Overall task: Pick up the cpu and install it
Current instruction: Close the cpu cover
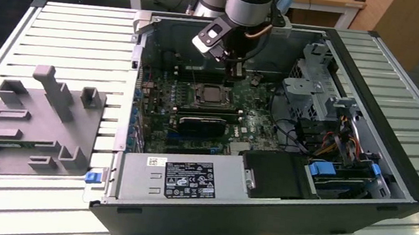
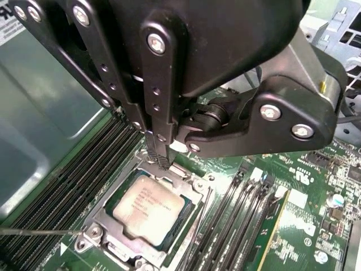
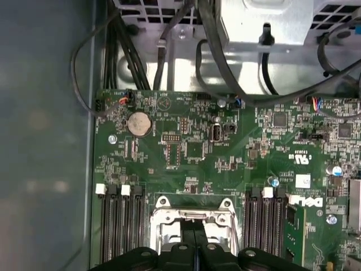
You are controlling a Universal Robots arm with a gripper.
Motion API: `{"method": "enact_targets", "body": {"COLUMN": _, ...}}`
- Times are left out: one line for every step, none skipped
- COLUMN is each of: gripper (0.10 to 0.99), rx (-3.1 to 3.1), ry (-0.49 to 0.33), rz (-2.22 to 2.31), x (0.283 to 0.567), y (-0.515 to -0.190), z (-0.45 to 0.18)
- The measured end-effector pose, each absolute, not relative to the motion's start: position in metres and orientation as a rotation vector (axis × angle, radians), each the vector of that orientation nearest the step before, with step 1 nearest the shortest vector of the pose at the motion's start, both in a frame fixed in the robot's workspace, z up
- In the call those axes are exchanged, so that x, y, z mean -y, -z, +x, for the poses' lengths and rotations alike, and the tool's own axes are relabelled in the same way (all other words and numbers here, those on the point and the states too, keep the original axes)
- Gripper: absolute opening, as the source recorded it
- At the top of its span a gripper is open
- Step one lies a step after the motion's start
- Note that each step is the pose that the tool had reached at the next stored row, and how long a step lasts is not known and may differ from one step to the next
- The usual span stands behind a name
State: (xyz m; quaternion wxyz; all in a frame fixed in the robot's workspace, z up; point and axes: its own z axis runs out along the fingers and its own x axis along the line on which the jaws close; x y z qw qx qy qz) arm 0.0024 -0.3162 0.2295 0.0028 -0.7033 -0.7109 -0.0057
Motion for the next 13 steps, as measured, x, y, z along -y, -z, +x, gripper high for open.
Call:
{"method": "enact_targets", "body": {"gripper": 0.106, "rx": 2.229, "ry": 0.018, "rz": -2.206, "x": 0.316, "y": -0.229, "z": 0.002}}
{"method": "enact_targets", "body": {"gripper": 0.106, "rx": 2.229, "ry": 0.018, "rz": -2.206, "x": 0.317, "y": -0.229, "z": 0.001}}
{"method": "enact_targets", "body": {"gripper": 0.106, "rx": 2.229, "ry": 0.018, "rz": -2.206, "x": 0.317, "y": -0.229, "z": 0.0}}
{"method": "enact_targets", "body": {"gripper": 0.106, "rx": 2.229, "ry": 0.018, "rz": -2.206, "x": 0.318, "y": -0.229, "z": 0.0}}
{"method": "enact_targets", "body": {"gripper": 0.106, "rx": 2.229, "ry": 0.018, "rz": -2.205, "x": 0.318, "y": -0.229, "z": -0.001}}
{"method": "enact_targets", "body": {"gripper": 0.106, "rx": 2.229, "ry": 0.019, "rz": -2.205, "x": 0.318, "y": -0.228, "z": -0.003}}
{"method": "enact_targets", "body": {"gripper": 0.106, "rx": 2.23, "ry": 0.018, "rz": -2.205, "x": 0.318, "y": -0.228, "z": -0.006}}
{"method": "enact_targets", "body": {"gripper": 0.106, "rx": 2.229, "ry": 0.018, "rz": -2.205, "x": 0.318, "y": -0.228, "z": -0.009}}
{"method": "enact_targets", "body": {"gripper": 0.106, "rx": 2.229, "ry": 0.018, "rz": -2.206, "x": 0.318, "y": -0.227, "z": -0.012}}
{"method": "enact_targets", "body": {"gripper": 0.106, "rx": 2.229, "ry": 0.018, "rz": -2.205, "x": 0.318, "y": -0.227, "z": -0.015}}
{"method": "enact_targets", "body": {"gripper": 0.106, "rx": 2.229, "ry": 0.018, "rz": -2.205, "x": 0.318, "y": -0.226, "z": -0.018}}
{"method": "enact_targets", "body": {"gripper": 0.106, "rx": 2.229, "ry": 0.018, "rz": -2.206, "x": 0.318, "y": -0.226, "z": -0.02}}
{"method": "enact_targets", "body": {"gripper": 0.106, "rx": 2.229, "ry": 0.018, "rz": -2.206, "x": 0.318, "y": -0.225, "z": -0.021}}
